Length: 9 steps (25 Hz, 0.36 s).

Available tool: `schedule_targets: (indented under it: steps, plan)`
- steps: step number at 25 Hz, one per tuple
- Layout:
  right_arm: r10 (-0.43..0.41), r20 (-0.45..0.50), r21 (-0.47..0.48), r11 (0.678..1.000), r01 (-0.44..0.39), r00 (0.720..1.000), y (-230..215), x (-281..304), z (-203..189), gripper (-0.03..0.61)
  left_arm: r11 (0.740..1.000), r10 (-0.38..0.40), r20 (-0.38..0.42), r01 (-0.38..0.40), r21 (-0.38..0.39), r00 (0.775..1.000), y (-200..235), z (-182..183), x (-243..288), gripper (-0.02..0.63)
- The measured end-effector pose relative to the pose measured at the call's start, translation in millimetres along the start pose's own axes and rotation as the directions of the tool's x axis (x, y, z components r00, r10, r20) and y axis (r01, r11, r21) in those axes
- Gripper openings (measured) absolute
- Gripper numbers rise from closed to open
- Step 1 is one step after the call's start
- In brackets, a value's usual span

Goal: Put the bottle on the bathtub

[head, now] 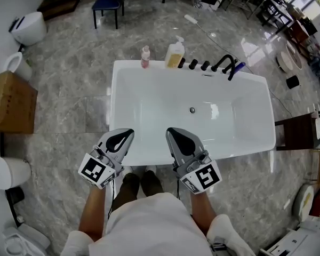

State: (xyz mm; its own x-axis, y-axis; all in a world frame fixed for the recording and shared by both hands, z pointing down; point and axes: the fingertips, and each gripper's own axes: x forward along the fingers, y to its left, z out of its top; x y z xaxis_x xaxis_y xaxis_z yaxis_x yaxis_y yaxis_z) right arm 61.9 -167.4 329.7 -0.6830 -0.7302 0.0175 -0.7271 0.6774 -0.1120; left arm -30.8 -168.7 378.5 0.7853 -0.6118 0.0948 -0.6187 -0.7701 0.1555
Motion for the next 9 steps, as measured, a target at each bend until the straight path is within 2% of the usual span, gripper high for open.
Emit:
schedule_targets:
  steps: [9]
  plan:
    - [-0.036, -0.009, 0.006, 0.999, 0.036, 0.999, -14.8, -14.6, -6.5, 0.003, 1.0, 0.004, -0.018, -0.004, -0.02, 1.0, -6.2, -10.4, 1.4, -0.002]
